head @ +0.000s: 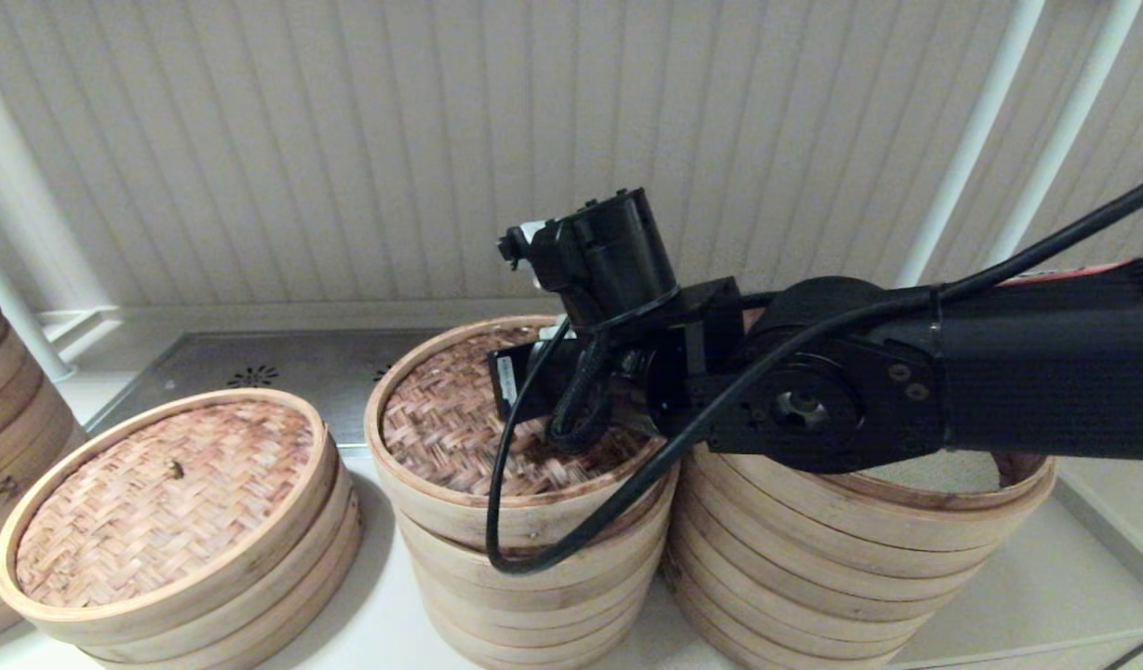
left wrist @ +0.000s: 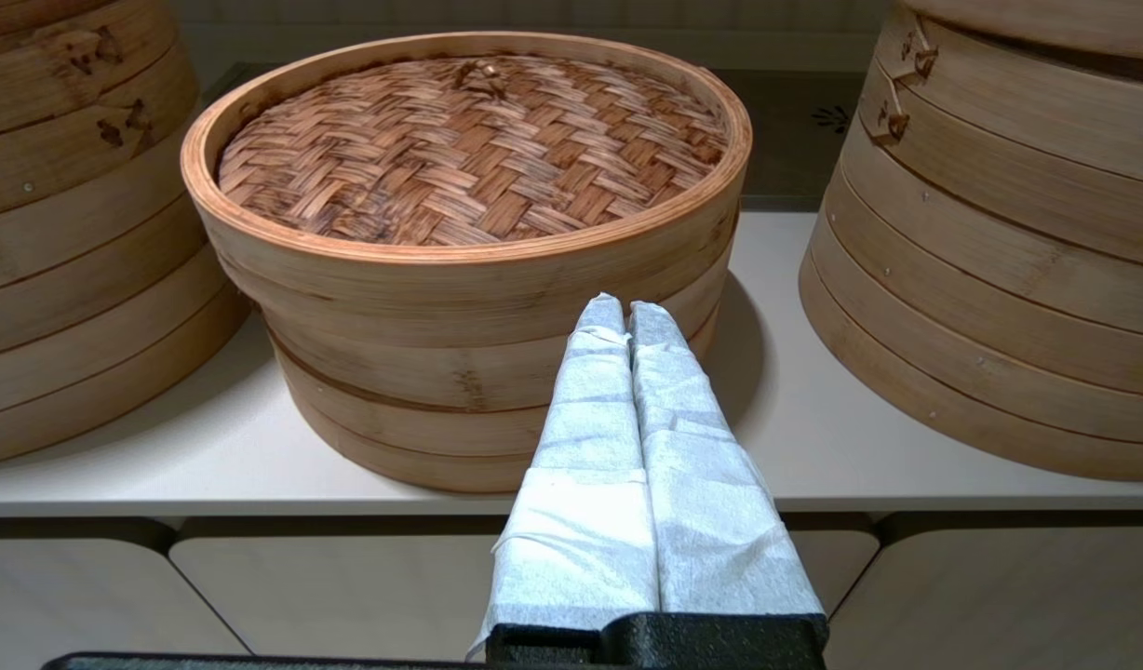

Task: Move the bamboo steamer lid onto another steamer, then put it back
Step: Put the steamer

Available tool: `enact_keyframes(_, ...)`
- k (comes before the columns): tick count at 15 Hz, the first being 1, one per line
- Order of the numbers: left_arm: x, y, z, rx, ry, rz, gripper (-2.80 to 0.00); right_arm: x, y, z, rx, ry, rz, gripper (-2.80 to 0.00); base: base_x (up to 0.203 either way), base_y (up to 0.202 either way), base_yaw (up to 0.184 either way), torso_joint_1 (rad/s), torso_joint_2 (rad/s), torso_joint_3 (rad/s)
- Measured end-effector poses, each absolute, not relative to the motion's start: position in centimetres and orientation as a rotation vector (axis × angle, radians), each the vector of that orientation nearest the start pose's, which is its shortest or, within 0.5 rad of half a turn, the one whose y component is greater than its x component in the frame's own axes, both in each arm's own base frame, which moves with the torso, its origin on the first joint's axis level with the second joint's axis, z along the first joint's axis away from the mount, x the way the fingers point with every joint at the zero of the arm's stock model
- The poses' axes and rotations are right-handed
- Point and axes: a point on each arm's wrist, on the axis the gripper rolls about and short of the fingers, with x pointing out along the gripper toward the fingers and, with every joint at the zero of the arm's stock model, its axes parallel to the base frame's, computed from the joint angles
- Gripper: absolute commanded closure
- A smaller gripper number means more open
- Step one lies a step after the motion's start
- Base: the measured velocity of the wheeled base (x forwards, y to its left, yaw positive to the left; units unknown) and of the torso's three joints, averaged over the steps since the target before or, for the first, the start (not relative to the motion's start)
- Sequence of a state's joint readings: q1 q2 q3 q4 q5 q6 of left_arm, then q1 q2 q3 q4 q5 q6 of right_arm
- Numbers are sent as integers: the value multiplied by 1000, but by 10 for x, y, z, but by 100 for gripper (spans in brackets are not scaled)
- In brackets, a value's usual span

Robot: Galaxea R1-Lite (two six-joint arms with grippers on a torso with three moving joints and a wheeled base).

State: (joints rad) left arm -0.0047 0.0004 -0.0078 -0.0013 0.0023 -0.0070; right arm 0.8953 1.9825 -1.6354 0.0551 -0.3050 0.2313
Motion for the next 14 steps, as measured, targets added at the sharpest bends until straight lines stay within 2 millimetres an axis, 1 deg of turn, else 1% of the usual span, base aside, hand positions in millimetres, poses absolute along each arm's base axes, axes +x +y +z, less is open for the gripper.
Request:
enact_keyframes(3,-23,0,78,-7,-9,-2,0,252,305,249,0,393,538,0,0,0,0,0,0,0)
enact_keyframes(6,-23,0,78,-7,-9,-2,0,251,302,247,4,385,539,0,0,0,0,0,0,0)
enact_keyframes(14,-23,0,78,-7,-9,-2,0,252,304,239,-5,403,537,0,0,0,0,0,0,0)
